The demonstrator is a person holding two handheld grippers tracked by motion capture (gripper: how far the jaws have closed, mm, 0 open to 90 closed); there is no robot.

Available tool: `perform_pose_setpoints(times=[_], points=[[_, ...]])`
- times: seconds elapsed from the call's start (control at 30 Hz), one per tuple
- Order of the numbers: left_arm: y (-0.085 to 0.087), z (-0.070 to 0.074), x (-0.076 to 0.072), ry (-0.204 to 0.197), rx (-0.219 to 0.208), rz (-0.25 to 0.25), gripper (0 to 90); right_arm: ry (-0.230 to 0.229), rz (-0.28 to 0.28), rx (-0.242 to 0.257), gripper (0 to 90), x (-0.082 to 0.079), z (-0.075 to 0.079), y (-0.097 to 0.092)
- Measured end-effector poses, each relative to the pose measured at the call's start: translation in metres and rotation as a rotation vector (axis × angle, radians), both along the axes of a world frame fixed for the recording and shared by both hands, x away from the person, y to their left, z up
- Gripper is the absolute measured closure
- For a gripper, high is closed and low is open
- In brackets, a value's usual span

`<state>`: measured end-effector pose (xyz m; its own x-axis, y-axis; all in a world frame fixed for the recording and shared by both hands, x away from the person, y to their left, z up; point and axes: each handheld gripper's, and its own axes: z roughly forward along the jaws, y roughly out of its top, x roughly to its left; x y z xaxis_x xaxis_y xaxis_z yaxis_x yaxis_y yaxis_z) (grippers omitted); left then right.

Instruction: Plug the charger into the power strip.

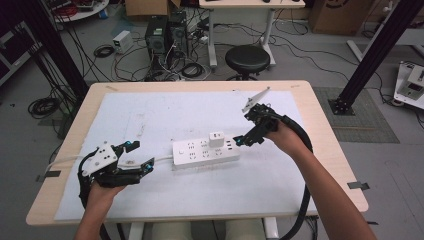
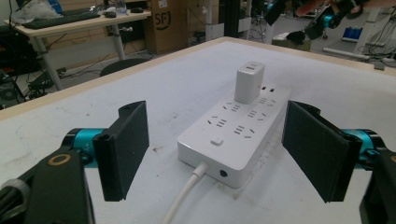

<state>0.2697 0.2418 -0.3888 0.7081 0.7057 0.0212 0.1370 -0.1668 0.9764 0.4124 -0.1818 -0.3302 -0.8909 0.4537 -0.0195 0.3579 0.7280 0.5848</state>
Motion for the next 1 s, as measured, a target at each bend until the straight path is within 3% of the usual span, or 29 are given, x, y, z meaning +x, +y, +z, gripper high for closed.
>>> perform_pose_setpoints(times=[0.23, 0.4, 0.6, 1.0], points=[[-0.005, -0.003, 0.004, -0.003, -0.039, 0.006, 23.2, -0.045, -0.099, 0.092, 0.8, -0.026, -0.006, -0.037], [-0.008, -0.002, 0.008, -0.009, -0.039, 0.004, 23.2, -0.087, -0.176, 0.151, 0.8, -0.042, -0.015, -0.063], [-0.013, -0.002, 0.008, -0.013, -0.029, -0.003, 23.2, -0.094, -0.235, 0.211, 0.8, -0.055, -0.031, -0.089], [-0.016, -0.002, 0.005, -0.023, -0.026, 0.002, 23.2, -0.126, -0.322, 0.304, 0.7, -0.074, -0.054, -0.119]])
